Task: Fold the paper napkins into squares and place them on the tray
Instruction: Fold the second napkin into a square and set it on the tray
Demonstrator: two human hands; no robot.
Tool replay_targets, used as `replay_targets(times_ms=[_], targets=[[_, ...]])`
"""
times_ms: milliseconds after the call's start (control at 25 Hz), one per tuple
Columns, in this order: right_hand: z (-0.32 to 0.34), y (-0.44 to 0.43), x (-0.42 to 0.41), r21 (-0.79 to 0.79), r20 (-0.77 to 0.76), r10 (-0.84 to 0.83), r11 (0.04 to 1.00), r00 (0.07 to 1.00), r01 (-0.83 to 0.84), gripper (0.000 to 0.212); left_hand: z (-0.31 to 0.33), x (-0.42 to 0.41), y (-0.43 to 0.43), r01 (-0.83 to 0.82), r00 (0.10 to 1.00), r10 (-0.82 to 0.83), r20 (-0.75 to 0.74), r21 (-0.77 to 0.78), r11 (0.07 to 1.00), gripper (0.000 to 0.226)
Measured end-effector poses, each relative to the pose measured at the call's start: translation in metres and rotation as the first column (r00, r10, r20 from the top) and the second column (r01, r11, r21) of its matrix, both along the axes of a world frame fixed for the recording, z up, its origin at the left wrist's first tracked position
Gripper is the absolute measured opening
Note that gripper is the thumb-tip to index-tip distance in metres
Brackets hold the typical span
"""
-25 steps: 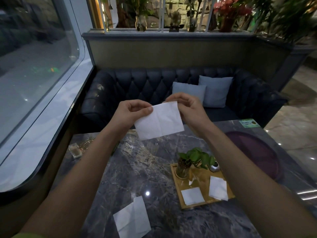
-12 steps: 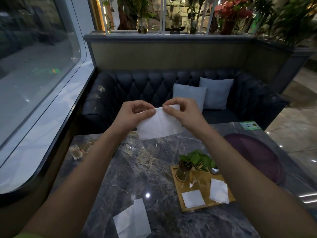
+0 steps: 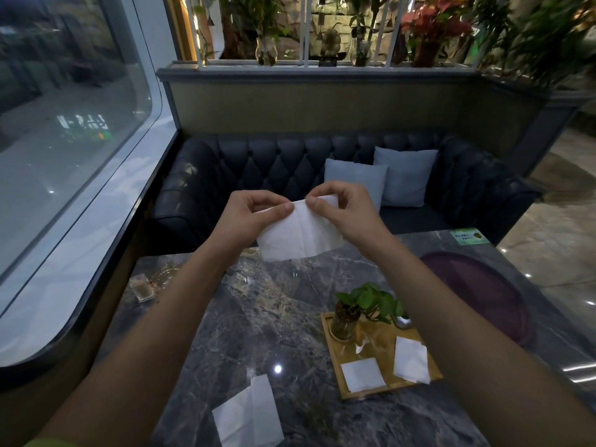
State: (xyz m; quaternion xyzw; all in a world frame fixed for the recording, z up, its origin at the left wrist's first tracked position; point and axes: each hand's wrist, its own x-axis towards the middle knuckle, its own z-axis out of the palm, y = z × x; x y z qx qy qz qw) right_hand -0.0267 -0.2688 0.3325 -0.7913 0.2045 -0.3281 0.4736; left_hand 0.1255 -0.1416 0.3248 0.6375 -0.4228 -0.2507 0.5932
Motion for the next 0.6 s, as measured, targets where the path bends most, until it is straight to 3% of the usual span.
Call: replay_targets(times_ms=[600], targets=[[0.004,-0.015,-0.013,0.097,0.033,-0.031,0.995,0.999,0.027,0.009,-0.004,0.015,0.014,-0.072,0.991,0.071,-0.111,-0.010,0.997,0.006]])
